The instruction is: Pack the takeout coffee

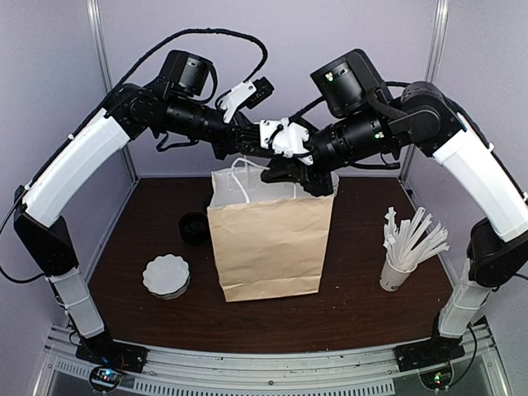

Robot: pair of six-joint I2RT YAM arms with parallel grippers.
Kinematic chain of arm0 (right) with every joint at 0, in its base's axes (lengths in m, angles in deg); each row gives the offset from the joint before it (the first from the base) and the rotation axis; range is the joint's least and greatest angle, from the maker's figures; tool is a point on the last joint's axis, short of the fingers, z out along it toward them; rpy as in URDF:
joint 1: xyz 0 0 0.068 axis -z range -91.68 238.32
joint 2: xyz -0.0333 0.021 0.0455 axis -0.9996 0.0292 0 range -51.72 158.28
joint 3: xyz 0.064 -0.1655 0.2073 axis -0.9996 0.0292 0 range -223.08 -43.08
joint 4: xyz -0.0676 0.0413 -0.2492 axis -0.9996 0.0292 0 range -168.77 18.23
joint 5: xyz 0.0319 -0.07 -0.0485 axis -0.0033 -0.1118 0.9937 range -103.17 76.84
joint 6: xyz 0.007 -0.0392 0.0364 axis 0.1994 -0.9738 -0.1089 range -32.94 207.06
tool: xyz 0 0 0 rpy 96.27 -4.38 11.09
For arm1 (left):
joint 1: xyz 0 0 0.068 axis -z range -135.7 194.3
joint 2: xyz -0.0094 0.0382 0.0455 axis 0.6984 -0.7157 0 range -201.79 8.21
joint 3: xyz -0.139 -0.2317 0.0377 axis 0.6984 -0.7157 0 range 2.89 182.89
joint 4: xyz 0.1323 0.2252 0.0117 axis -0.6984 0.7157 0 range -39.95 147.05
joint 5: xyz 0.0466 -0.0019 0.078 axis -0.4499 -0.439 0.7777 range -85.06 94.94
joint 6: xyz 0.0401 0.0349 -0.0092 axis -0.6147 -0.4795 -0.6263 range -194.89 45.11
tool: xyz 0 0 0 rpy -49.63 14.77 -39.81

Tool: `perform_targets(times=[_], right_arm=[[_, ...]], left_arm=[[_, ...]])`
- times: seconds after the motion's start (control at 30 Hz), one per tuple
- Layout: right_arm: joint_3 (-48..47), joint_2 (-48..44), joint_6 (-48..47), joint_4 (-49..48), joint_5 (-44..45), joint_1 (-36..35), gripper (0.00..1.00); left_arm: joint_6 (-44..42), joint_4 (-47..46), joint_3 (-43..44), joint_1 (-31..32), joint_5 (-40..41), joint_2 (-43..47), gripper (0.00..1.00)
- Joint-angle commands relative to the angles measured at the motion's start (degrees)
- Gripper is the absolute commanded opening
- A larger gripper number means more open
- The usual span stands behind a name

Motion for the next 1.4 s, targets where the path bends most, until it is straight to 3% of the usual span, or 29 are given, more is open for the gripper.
perform_targets(times=[0.0,0.6,0.93,0.97,1.03,1.07,1.13,1.2,1.37], right_arm=[[-3.15,-0.82,-1.93,0.54,-1.36,1.14,0.00],[-3.23,0.29,-1.90,0.74,-1.12,1.47,0.00],[2.16,0.31,-1.20,-0.17,-1.13,1.56,0.00],[3.02,0.18,-1.15,-0.42,-1.12,1.52,0.00],[4.50,-0.09,-1.14,-0.61,-1.09,1.52,0.08],[4.77,-0.07,-1.23,-0.08,-1.32,1.55,0.26],[3.93,-0.18,-1.99,2.64,-3.48,1.79,0.49],[3.09,-1.01,-1.59,4.67,-7.26,2.72,0.71],[-1.61,-2.91,-3.28,10.88,-15.94,5.20,0.76]], left_arm=[[2.97,-0.51,3.59,-0.39,2.37,0.34,0.00],[2.11,-2.87,-1.08,-0.57,6.18,2.06,0.00],[2.48,-4.11,-7.37,-1.40,5.90,3.34,0.00],[2.48,-4.18,-7.80,-1.50,5.85,3.49,0.04],[2.31,-3.93,-8.16,-1.60,5.59,3.39,0.28],[2.25,-3.65,-8.06,-1.62,5.72,3.24,0.52],[2.62,-2.80,-7.81,-1.63,5.32,3.38,0.93],[2.68,-1.30,-6.86,-1.63,3.30,3.82,0.97],[1.45,0.14,-7.69,-1.63,-1.82,8.23,0.98]])
